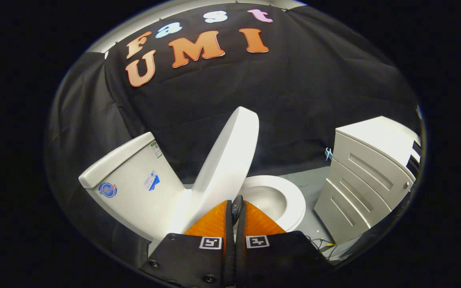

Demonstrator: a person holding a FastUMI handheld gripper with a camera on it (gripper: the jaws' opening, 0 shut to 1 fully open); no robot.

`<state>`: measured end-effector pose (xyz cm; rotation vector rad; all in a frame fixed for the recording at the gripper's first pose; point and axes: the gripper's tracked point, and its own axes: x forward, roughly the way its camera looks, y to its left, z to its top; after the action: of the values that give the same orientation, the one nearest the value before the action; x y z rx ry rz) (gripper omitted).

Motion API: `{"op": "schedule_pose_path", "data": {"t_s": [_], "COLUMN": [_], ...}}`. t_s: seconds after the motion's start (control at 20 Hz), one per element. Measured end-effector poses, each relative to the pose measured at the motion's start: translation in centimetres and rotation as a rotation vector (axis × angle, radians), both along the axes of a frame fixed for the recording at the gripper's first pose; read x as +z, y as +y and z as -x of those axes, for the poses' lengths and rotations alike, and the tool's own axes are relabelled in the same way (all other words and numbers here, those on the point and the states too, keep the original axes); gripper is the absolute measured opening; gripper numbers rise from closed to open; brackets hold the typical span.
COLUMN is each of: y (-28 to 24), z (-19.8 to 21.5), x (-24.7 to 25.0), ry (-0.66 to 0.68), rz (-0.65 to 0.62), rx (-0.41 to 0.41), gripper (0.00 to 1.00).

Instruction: Open the toilet lid.

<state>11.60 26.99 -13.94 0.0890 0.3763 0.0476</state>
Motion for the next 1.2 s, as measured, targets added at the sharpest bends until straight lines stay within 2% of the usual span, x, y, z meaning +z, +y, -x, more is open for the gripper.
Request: {"op": "schedule_pose_path", "data": {"t_s": [0.65,1.2], "y": [7.3,14.8], "z": [0.2,0.8], "x": [3.7,5.5], "ry": [-0.106,-0.175], "rz": [0.216,0.246], "rx": [0.087,0.193], "gripper": [0.08,0.08]}}
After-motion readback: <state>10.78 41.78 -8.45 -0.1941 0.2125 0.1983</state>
